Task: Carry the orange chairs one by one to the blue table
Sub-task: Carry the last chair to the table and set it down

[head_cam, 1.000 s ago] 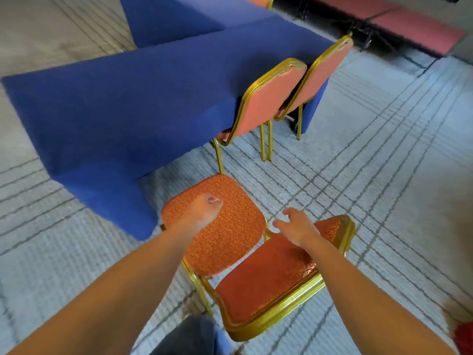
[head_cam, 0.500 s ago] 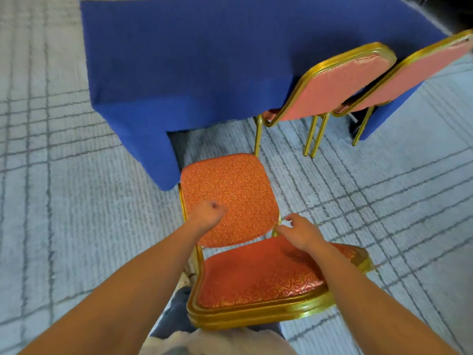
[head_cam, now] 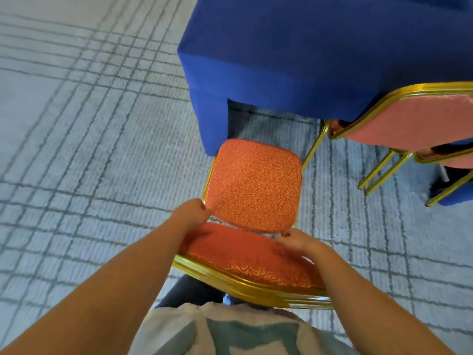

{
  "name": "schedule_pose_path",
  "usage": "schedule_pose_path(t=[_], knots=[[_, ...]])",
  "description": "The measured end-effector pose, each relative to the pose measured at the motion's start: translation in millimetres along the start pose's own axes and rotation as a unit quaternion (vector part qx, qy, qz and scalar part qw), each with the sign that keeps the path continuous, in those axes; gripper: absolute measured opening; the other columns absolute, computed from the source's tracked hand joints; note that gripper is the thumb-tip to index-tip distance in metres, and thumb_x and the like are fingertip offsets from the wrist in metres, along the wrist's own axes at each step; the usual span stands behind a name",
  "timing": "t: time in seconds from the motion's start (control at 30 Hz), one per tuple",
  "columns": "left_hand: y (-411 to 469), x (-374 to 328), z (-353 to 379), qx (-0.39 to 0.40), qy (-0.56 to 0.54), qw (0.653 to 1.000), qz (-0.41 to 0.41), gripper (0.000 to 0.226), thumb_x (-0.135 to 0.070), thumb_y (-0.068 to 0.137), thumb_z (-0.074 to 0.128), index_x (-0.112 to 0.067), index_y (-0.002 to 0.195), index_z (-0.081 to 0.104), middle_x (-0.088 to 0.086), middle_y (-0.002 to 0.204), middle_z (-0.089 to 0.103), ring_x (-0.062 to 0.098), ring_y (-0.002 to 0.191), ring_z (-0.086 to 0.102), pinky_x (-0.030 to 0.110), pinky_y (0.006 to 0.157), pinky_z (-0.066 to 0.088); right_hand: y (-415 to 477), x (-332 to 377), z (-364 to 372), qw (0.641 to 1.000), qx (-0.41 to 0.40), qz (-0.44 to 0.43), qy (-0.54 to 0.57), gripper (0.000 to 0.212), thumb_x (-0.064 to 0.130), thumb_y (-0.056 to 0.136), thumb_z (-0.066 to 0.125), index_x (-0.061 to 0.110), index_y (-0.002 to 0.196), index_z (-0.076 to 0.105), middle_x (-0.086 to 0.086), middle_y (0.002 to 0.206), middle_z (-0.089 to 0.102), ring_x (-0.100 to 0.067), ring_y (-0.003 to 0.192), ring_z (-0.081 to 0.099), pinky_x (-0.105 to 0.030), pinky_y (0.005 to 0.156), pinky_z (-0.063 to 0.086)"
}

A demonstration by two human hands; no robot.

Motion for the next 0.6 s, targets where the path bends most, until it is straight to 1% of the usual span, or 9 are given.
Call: schedule_pose_path(t=[0.07,0.1,0.17,0.23,0.3,0.33,0.47,0.53,0.6], knots=[[6,14,7,0.014,0.038,0.999,-0.023,0.043,-0.044,0.096,0.049,-0.01,0.121,0.058,0.013,0.129,0.059,0.031,0.12,0.055,0.039,0.1,0.043,3,-12,4,1.0,0.015,0.021,0.005,0.024,0.032,0.088,0.063,0.013,0.103,0.065,-0.009,0.097,0.066,-0.016,0.072,0.058,-0.032,0.068,0.052],[10,18,10,0.025,0.056,0.998,-0.028,0.046,-0.045,0.097,0.046,-0.009,0.124,0.056,0.014,0.132,0.058,0.031,0.121,0.054,0.04,0.102,0.042,4,-16,5,0.999,0.024,0.028,0.006,0.019,0.03,0.089,0.061,0.015,0.1,0.064,-0.009,0.097,0.065,-0.014,0.071,0.059,-0.032,0.067,0.051],[15,20,14,0.038,0.074,0.996,-0.032,0.051,-0.047,0.098,0.042,-0.009,0.129,0.053,0.014,0.135,0.056,0.032,0.124,0.052,0.041,0.104,0.04,2,-23,5,0.999,0.036,0.038,0.004,0.03,0.031,0.093,0.057,0.013,0.116,0.061,-0.012,0.114,0.064,-0.018,0.084,0.061,-0.028,0.071,0.049],[24,19,18,0.047,0.079,0.995,-0.03,0.051,-0.048,0.097,0.042,-0.01,0.129,0.053,0.012,0.135,0.056,0.03,0.123,0.053,0.04,0.103,0.041,7,-31,5,0.998,0.041,0.053,0.006,0.046,0.033,0.096,0.054,0.009,0.135,0.052,-0.016,0.134,0.056,-0.026,0.105,0.06,-0.03,0.083,0.046],[30,19,22,0.057,0.086,0.994,-0.03,0.05,-0.048,0.097,0.042,-0.011,0.129,0.054,0.011,0.133,0.057,0.029,0.121,0.054,0.04,0.102,0.042,13,-40,6,0.996,0.046,0.071,0.007,0.057,0.036,0.098,0.052,0.007,0.145,0.041,-0.017,0.146,0.046,-0.031,0.126,0.052,-0.034,0.096,0.044],[30,20,25,0.068,0.093,0.993,-0.037,0.05,-0.047,0.096,0.044,-0.01,0.129,0.054,0.011,0.132,0.057,0.029,0.12,0.054,0.04,0.102,0.042,14,-46,7,0.995,0.053,0.082,0.001,0.06,0.038,0.099,0.051,0.006,0.147,0.038,-0.017,0.149,0.042,-0.032,0.131,0.048,-0.035,0.101,0.041],[37,35,35,0.118,0.109,0.984,-0.083,0.061,-0.043,0.093,0.052,-0.008,0.141,0.042,0.015,0.144,0.047,0.03,0.13,0.048,0.04,0.106,0.039,24,-63,7,0.993,0.048,0.108,0.008,0.064,0.043,0.099,0.049,0.006,0.15,0.035,-0.016,0.153,0.038,-0.032,0.136,0.043,-0.034,0.106,0.037],[40,43,38,0.141,0.113,0.978,-0.105,0.07,-0.046,0.092,0.053,-0.006,0.146,0.035,0.017,0.149,0.041,0.031,0.134,0.043,0.041,0.109,0.036,31,-72,10,0.989,0.066,0.133,0.015,0.065,0.047,0.098,0.047,0.006,0.148,0.038,-0.016,0.15,0.043,-0.031,0.131,0.048,-0.035,0.102,0.04],[43,46,42,0.164,0.122,0.972,-0.12,0.072,-0.051,0.092,0.051,-0.004,0.145,0.036,0.017,0.148,0.043,0.032,0.133,0.044,0.04,0.108,0.036,38,-78,14,0.983,0.09,0.157,0.027,0.07,0.054,0.096,0.047,0.006,0.147,0.041,-0.017,0.145,0.048,-0.032,0.124,0.053,-0.036,0.097,0.042]])
Point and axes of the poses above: each hand's wrist, its own y-axis towards the middle knuckle, its own z-axis out of the palm, x = y × z, the point moved 8 cm from there along y, towards the middle knuckle
